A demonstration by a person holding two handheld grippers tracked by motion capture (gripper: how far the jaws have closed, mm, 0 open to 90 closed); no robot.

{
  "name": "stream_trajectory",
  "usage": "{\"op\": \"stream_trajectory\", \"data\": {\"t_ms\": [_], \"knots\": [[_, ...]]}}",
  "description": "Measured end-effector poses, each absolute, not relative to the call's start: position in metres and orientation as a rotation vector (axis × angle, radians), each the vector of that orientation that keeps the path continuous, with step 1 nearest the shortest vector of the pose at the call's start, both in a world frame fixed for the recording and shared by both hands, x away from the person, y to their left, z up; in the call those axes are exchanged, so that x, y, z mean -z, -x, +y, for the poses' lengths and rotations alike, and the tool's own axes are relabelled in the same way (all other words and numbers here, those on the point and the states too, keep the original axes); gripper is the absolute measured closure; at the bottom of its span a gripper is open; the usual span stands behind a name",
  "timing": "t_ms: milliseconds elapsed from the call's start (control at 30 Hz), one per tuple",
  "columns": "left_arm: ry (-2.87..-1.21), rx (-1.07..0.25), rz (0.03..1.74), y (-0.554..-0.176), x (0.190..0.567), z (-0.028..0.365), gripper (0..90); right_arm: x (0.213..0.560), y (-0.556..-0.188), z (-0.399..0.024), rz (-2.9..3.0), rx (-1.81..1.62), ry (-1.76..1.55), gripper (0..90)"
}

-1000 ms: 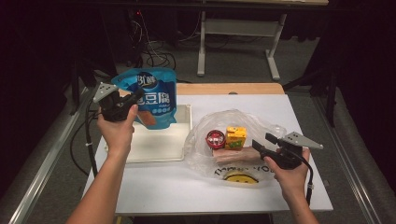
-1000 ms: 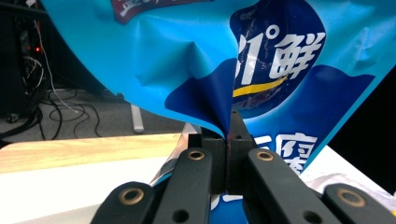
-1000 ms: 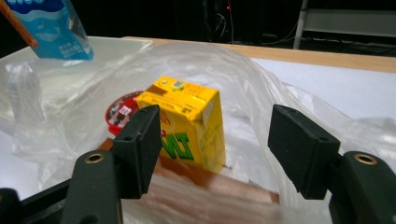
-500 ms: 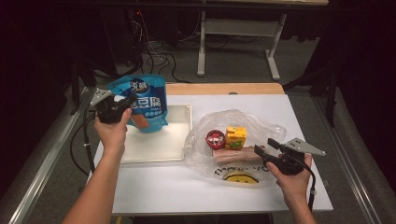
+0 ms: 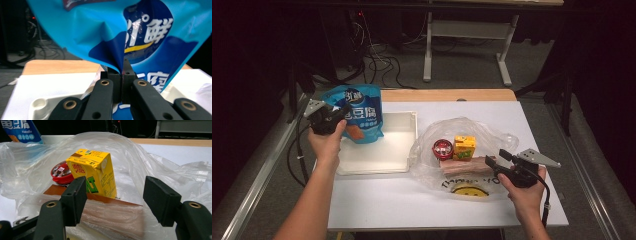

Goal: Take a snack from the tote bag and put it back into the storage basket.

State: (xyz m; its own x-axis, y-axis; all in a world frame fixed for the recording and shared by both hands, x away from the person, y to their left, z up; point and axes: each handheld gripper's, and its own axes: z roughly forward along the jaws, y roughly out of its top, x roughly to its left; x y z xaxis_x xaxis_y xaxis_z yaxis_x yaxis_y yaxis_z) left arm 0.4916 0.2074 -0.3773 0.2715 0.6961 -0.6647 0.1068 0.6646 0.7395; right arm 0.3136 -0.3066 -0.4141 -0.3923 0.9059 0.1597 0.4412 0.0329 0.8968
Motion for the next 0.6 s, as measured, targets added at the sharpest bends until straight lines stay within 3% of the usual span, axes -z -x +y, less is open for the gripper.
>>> {"op": "stream_trajectory", "data": {"t_ms": [133,200,433,600], "knots": [[-0.737,-0.458,1.281,-0.492,0.381,0.214,88.6,0.414,-0.313,-0.307,1.854,-1.333,-1.358,36.1],[-0.720,-0.460,1.305,-0.491,0.381,0.218,83.7,0.414,-0.313,-0.307,1.851,-1.331,-1.361,36.1],[-0.762,-0.491,1.395,-0.483,0.375,0.219,41.8,0.414,-0.309,-0.311,1.852,-1.316,-1.356,36.5],[-0.771,-0.489,1.416,-0.467,0.368,0.217,26.3,0.414,-0.307,-0.315,1.842,-1.314,-1.360,36.5]]}}
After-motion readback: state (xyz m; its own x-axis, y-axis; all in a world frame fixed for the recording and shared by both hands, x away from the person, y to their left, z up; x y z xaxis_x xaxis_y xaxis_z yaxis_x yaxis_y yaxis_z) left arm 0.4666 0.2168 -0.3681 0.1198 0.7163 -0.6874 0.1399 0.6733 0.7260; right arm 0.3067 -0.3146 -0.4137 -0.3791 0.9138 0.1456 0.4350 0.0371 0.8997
